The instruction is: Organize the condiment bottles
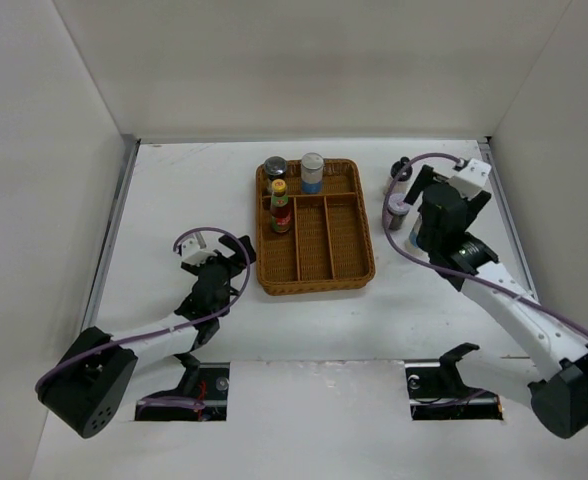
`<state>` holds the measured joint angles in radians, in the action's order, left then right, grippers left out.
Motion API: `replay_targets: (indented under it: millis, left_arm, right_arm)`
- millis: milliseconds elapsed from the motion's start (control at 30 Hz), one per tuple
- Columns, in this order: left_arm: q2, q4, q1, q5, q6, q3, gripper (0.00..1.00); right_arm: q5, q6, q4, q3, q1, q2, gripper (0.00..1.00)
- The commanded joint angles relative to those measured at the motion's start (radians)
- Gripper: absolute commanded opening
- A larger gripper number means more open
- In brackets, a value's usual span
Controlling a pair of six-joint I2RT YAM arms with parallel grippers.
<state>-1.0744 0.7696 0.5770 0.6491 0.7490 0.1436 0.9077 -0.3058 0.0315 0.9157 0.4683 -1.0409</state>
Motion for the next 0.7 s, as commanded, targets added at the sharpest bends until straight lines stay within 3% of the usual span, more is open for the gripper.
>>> replay_targets:
  millis: [0, 300, 600, 667]
  left_arm:
    - [-0.013, 0.048, 0.01, -0.011, 0.012, 0.028, 1.0]
    - [-0.035, 0.048, 0.014, -0.028, 0.012, 0.037, 1.0]
    - [-0.033, 0.048, 0.008, -0.028, 0.012, 0.036, 1.0]
    - [-0.041, 0.048, 0.007, -0.028, 0.012, 0.037, 1.0]
  right_arm:
    - [-0.021, -0.055, 0.145, -0.029, -0.041, -0.044, 1.0]
    - [-0.253, -0.075, 0.11, -0.04, -0.171, -0.163, 1.0]
    - [-0.322, -0.099, 0.061, -0.017, -0.208, -0.291, 1.0]
    - [-0.31, -0.104, 0.048, -0.018, -0.213, -0.298, 0.82]
